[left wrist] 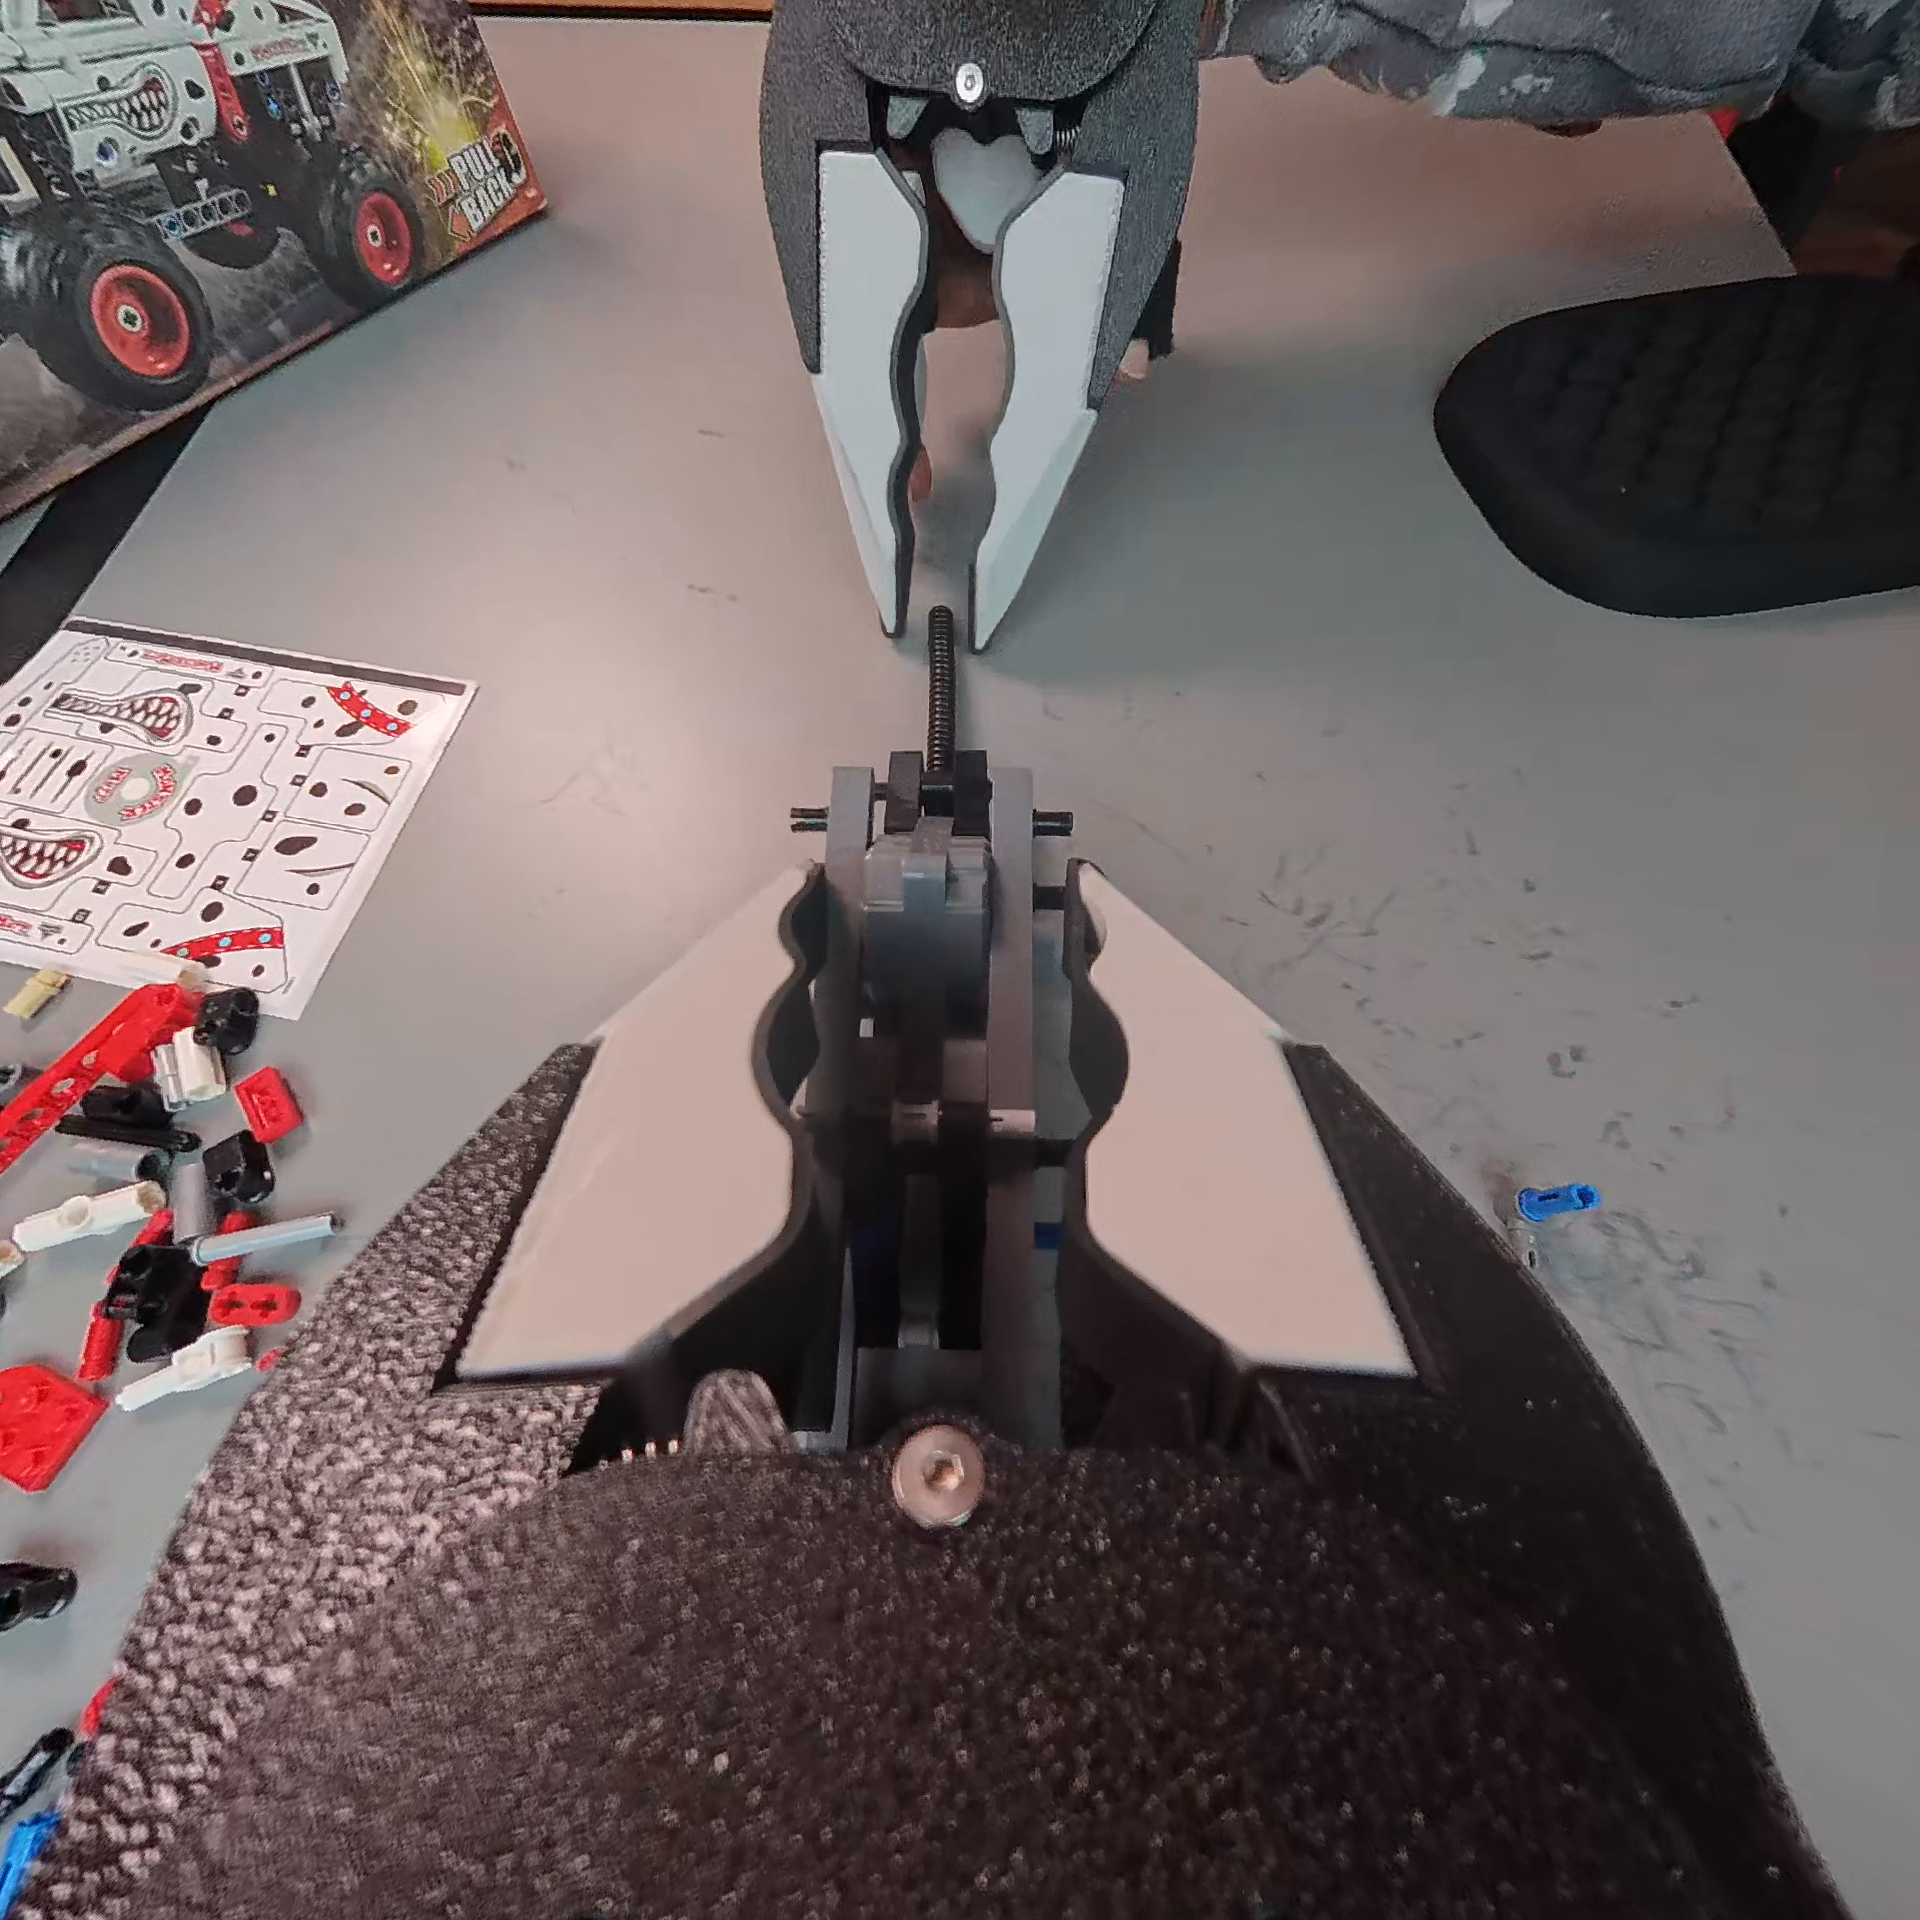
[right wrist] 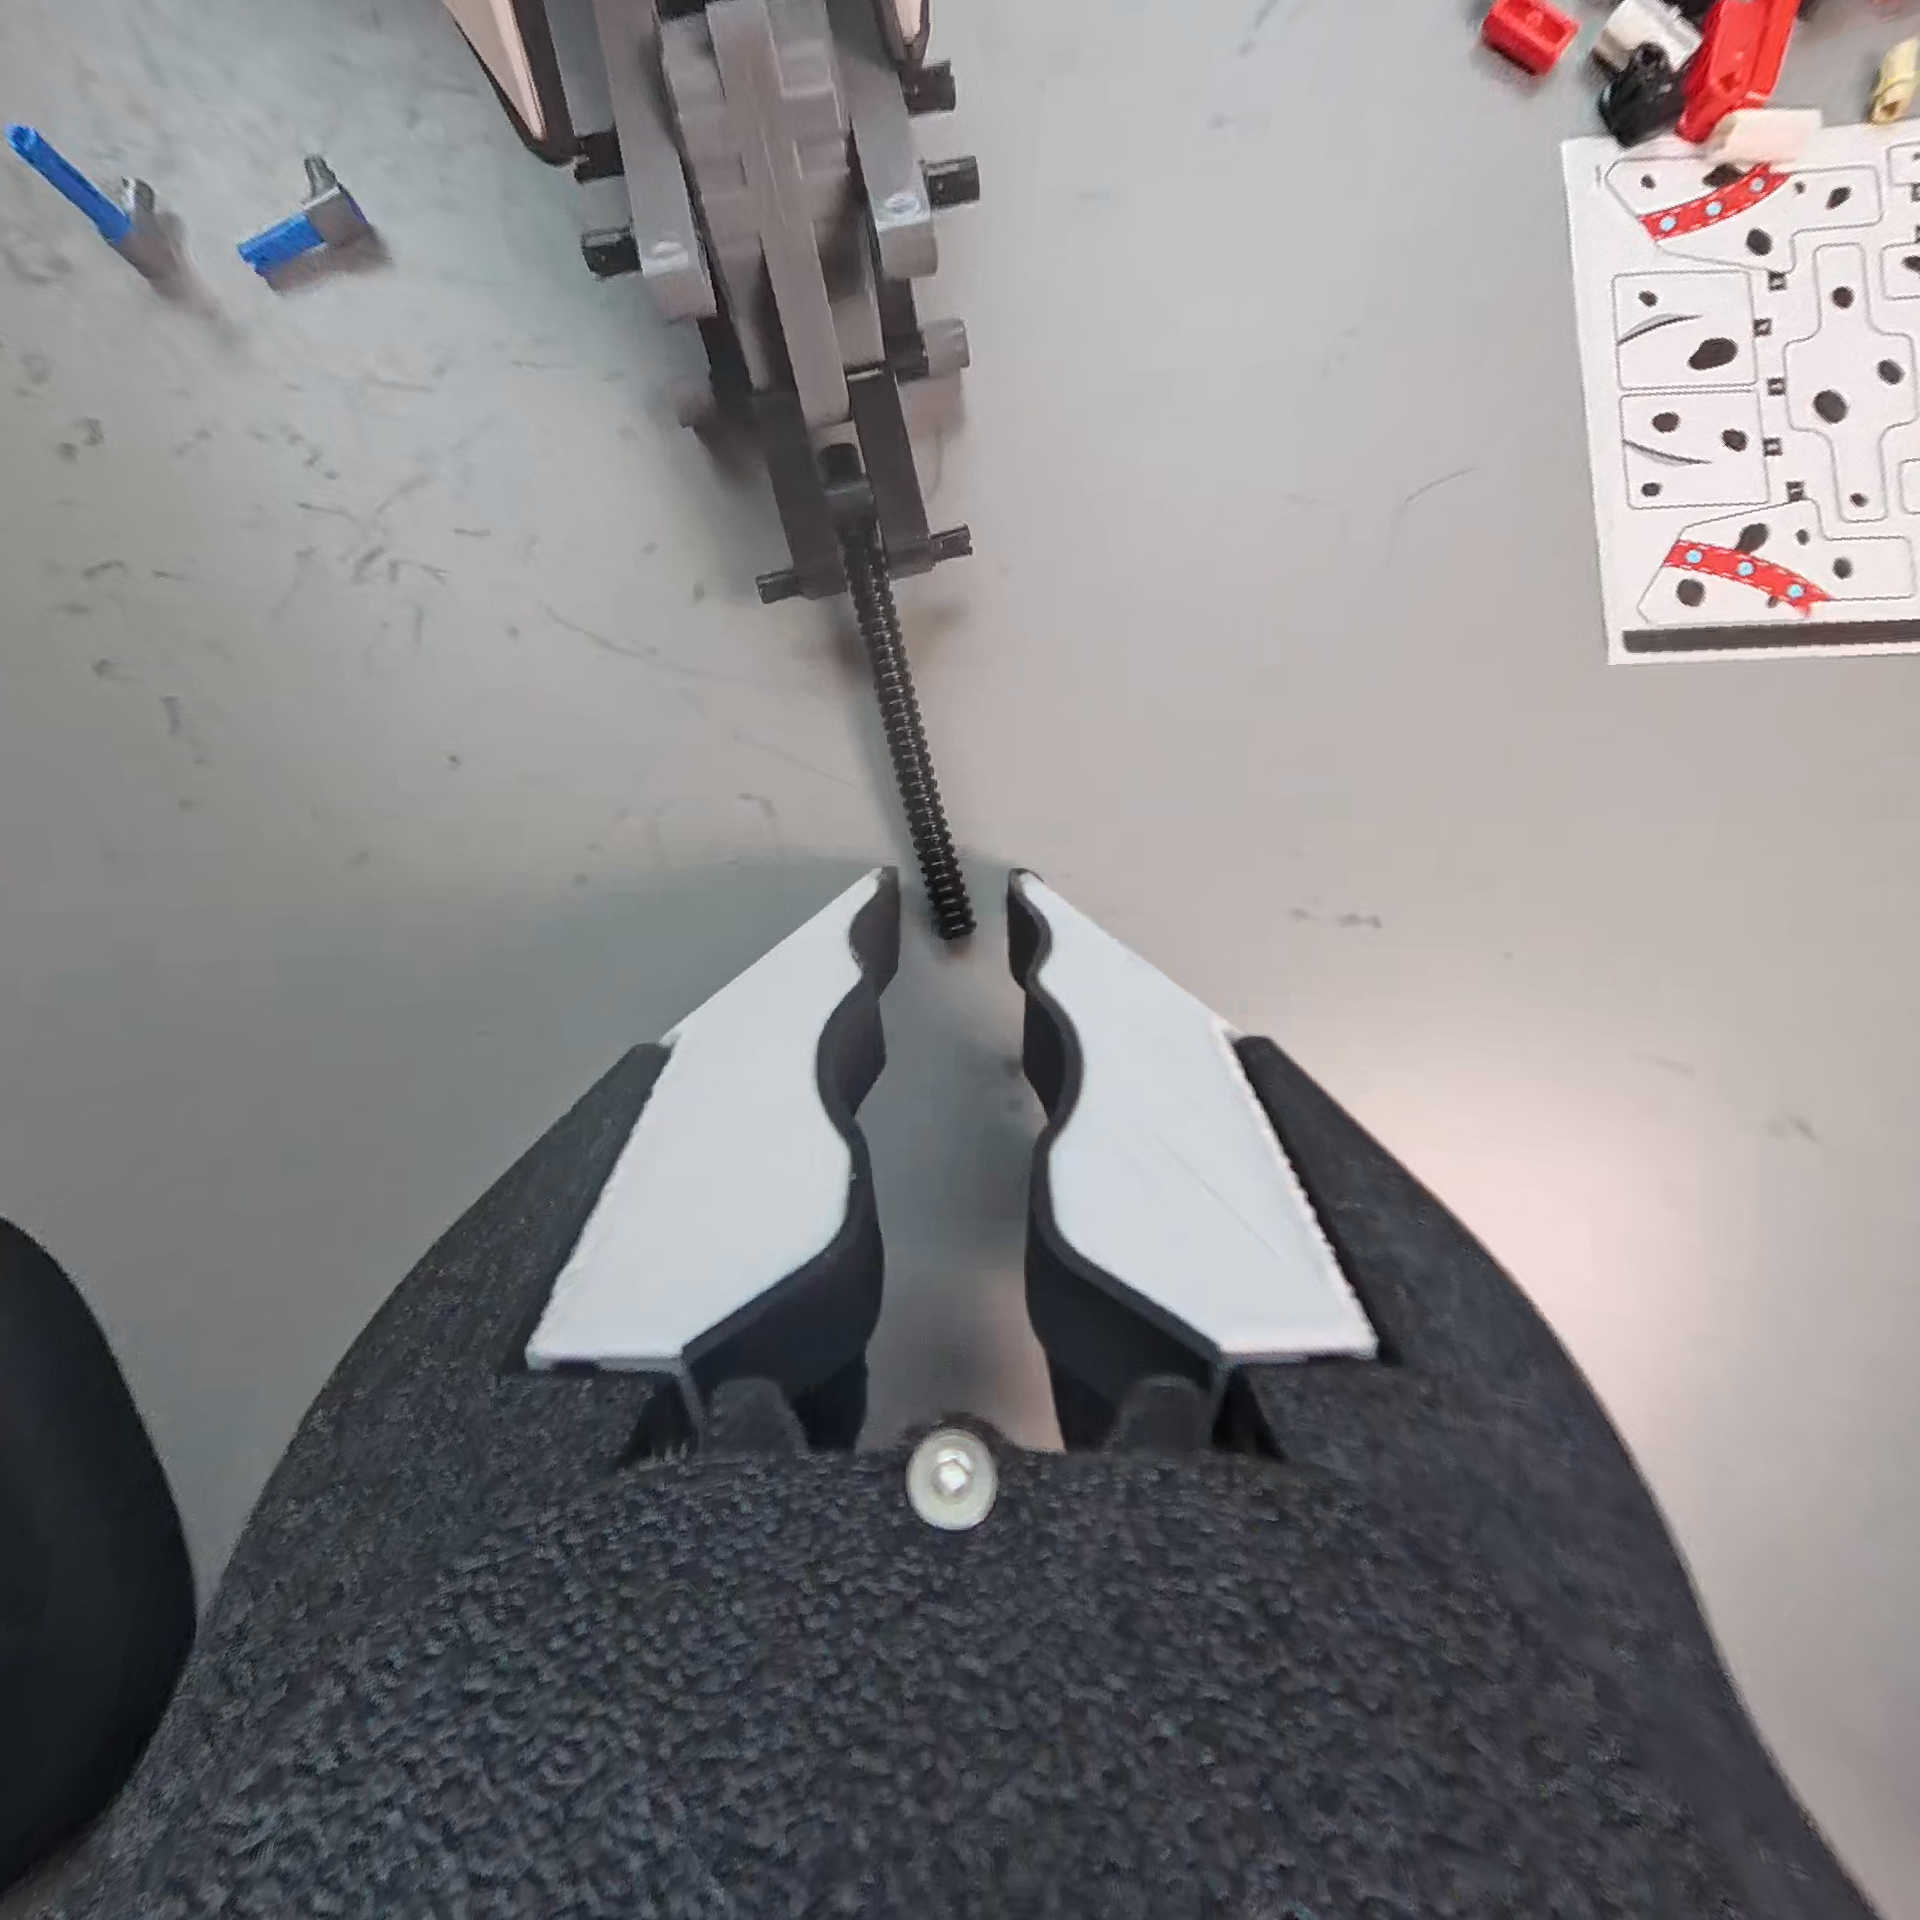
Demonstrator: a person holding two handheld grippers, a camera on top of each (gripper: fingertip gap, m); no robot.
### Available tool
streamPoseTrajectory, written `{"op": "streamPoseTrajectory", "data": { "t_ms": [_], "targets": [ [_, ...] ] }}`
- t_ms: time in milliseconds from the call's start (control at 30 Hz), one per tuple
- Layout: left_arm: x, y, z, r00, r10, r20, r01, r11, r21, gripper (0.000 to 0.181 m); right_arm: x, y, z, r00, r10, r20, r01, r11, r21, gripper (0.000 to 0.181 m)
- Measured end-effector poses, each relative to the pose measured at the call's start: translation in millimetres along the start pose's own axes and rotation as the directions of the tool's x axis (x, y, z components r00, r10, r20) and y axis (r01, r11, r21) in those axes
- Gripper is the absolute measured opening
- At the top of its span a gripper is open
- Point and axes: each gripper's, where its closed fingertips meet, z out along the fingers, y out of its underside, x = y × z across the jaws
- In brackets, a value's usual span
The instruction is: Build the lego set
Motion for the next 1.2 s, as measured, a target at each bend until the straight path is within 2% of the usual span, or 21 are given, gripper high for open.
{"op": "streamPoseTrajectory", "data": {
  "t_ms": [67, 200, 333, 433, 600, 767, 867, 1000, 1067, 1133, 1200],
  "targets": [
    [0, 0, 0, 1.000, -0.005, -0.002, 0.005, 1.000, -0.002, 0.047, 1, 0, 2, 0.999, -0.035, 0.004, 0.035, 0.999, -0.036, 0.008],
    [0, 0, -1, 1.000, -0.010, 0.003, 0.010, 1.000, -0.003, 0.050, -1, -7, -3, 0.994, -0.108, 0.020, 0.110, 0.991, -0.082, 0.007],
    [1, -7, -6, 1.000, -0.029, -0.005, 0.029, 0.999, 0.020, 0.054, -6, -53, -35, 0.984, -0.179, -0.012, 0.179, 0.984, 0.025, 0.006],
    [0, -13, -7, 1.000, -0.006, 0.003, 0.006, 1.000, 0.011, 0.054, -11, -83, -47, 0.966, -0.254, -0.036, 0.256, 0.966, 0.046, 0.006],
    [4, -23, 1, 1.000, 0.024, 0.001, -0.024, 1.000, 0.015, 0.050, -26, -126, -41, 0.942, -0.335, -0.014, 0.335, 0.938, 0.091, 0.005],
    [-2, -31, 3, 0.999, 0.004, 0.033, -0.006, 0.999, 0.052, 0.027, -37, -151, -21, 0.928, -0.372, 0.000, 0.369, 0.920, 0.132, 0.000],
    [-2, -32, 5, 0.999, 0.003, 0.034, -0.005, 0.998, 0.064, 0.001, -35, -153, -18, 0.945, -0.326, 0.005, 0.320, 0.928, 0.191, 0.000],
    [-5, -34, 3, 0.999, -0.004, 0.045, 0.001, 0.997, 0.072, 0.001, -29, -156, -24, 0.971, -0.239, -0.020, 0.233, 0.923, 0.306, 0.000],
    [-10, -33, -2, 0.998, -0.015, 0.063, 0.011, 0.998, 0.062, 0.001, -19, -148, -33, 0.980, -0.188, -0.059, 0.197, 0.923, 0.332, 0.000],
    [-13, -32, -12, 0.996, -0.018, 0.088, 0.013, 0.998, 0.058, 0.003, -7, -119, -35, 0.982, -0.166, -0.086, 0.183, 0.950, 0.252, 0.006],
    [-16, -31, -22, 0.995, -0.030, 0.093, 0.025, 0.998, 0.058, 0.013, 0, -75, -22, 0.983, -0.166, -0.081, 0.172, 0.981, 0.083, 0.018]
  ]
}}
